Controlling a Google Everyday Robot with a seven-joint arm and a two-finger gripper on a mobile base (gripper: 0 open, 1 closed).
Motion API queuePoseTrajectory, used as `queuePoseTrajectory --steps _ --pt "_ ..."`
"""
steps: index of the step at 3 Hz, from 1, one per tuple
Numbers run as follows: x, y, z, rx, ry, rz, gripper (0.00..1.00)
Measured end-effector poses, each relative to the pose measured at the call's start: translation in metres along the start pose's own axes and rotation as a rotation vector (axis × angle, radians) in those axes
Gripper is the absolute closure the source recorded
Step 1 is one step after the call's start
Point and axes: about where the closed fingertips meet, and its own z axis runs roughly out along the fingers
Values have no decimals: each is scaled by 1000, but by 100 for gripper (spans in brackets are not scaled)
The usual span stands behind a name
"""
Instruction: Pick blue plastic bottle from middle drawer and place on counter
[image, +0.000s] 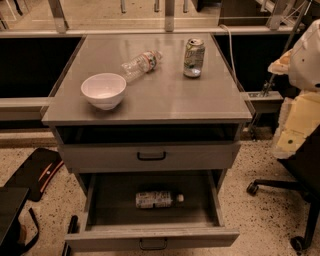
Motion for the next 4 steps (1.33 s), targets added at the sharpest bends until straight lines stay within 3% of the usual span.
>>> queuePoseTrajectory --steps 1,2,3,4 --pt "0 0 0 0 0 0 0" --pt "2 2 19 -21 -39 -8 0" --pt "7 18 69 -80 -129 -16 0" --pt "10 52 139 -132 -235 0 0"
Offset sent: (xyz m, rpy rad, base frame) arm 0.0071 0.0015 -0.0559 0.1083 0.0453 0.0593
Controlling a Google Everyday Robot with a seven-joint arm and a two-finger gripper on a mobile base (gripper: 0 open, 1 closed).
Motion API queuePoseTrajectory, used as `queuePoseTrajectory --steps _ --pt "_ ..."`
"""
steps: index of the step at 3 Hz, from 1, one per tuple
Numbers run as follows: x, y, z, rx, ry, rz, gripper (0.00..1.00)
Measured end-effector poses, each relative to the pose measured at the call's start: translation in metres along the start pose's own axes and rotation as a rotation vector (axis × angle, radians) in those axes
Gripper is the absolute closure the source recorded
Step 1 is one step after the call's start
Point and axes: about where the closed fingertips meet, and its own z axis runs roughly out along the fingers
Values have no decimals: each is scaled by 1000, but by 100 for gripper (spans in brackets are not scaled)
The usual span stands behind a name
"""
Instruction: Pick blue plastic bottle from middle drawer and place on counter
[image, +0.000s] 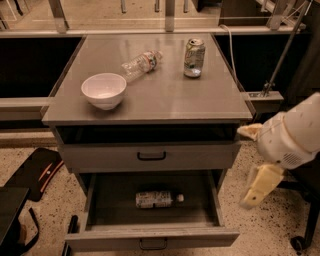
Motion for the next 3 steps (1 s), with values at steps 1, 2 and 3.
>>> queuePoseTrajectory --steps 1,2,3 --pt "8 28 75 -31 -23 18 0" --pt "3 60 154 -63 23 12 0" --pt "-2 86 236 -95 72 -6 0"
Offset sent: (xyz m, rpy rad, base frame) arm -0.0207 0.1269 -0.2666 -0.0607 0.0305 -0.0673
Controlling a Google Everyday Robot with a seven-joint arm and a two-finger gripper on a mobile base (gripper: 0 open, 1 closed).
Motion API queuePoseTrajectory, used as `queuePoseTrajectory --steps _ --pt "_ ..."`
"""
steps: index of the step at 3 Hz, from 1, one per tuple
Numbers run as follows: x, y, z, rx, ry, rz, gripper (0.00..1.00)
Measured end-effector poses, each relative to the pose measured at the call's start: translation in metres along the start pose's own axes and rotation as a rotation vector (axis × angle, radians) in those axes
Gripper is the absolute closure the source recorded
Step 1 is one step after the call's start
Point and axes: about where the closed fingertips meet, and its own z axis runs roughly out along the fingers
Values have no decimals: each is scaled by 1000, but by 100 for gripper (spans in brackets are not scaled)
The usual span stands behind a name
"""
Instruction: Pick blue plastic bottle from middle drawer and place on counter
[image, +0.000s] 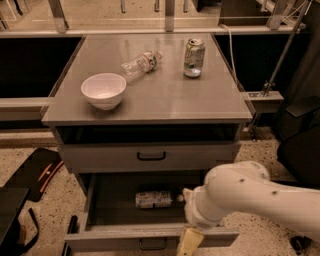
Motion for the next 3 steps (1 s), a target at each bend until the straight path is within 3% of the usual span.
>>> queuePoseTrajectory --steps 1,3 --pt "-37 -10 64 44 -12 2 0" --pt "-33 -12 72 7 -39 -2 0"
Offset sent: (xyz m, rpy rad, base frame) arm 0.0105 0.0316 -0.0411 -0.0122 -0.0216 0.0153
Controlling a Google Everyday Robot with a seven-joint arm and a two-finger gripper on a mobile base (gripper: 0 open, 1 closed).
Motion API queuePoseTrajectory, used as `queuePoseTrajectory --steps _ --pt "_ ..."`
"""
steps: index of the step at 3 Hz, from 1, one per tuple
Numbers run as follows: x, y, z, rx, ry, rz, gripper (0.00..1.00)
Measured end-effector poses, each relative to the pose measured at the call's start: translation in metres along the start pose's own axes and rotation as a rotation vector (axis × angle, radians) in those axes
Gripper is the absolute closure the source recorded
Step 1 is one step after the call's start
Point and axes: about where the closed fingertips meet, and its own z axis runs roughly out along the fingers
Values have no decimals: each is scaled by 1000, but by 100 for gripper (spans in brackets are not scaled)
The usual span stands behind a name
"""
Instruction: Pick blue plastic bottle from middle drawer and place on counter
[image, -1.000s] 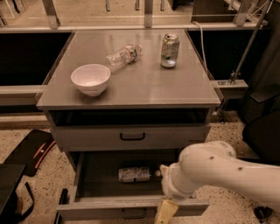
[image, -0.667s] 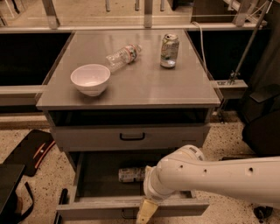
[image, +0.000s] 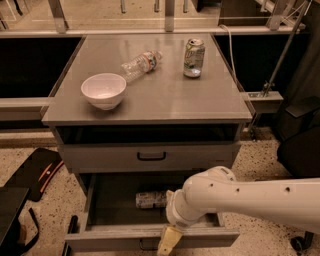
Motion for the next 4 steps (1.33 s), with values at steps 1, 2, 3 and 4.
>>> queuePoseTrajectory --steps 1,2,3,4 --pt "-13 -32 19 -25 -163 19 0" --pt "-31 -69 38 -20 -311 -31 0" --pt "-29 -77 64 -31 -359 -67 0" --pt "-29 -76 65 -33 -358 -68 0"
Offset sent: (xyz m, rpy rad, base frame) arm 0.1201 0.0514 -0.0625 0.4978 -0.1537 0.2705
